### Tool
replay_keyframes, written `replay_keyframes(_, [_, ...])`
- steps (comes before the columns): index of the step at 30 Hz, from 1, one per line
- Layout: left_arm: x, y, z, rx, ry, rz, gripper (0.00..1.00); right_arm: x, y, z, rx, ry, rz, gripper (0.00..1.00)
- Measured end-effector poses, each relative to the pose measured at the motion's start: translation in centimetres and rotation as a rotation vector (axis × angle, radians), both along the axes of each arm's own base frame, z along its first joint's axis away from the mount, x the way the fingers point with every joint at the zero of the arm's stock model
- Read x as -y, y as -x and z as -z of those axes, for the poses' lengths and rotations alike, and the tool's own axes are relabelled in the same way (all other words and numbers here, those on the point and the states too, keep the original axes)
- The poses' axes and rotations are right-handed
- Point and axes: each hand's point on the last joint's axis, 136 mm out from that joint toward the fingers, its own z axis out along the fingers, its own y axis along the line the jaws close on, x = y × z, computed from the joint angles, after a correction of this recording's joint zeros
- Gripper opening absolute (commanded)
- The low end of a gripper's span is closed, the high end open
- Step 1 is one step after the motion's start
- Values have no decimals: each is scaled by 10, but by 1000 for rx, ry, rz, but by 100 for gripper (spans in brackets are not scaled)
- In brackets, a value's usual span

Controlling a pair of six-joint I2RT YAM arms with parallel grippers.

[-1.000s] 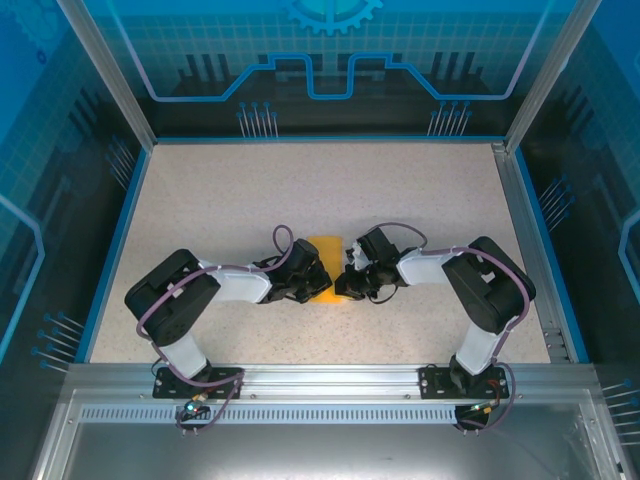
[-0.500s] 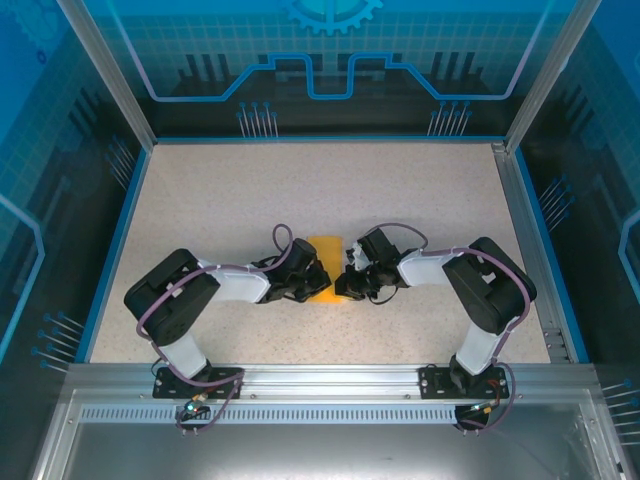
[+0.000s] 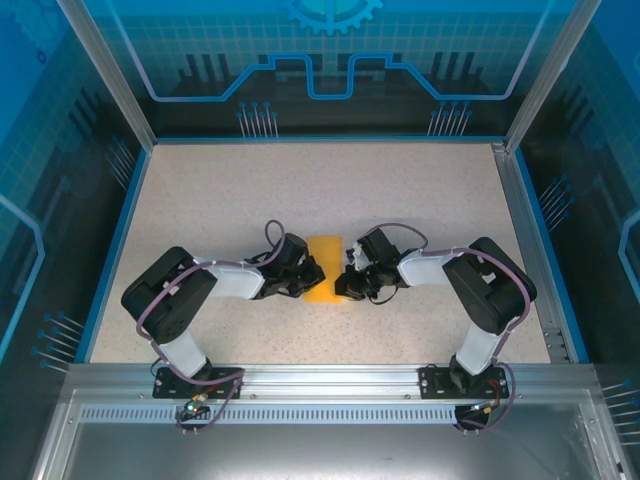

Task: Fold a paper plane with a square sheet of paper (pick it up from the middle)
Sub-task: Fold the triangle a second time at the center of the table.

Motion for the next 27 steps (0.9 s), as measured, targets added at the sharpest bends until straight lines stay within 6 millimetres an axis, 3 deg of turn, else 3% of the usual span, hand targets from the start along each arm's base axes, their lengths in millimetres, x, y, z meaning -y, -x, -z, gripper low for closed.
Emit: replay_keyframes(27, [-63, -28, -8, 22, -65, -93, 14, 0, 0, 0, 0, 0, 0, 10])
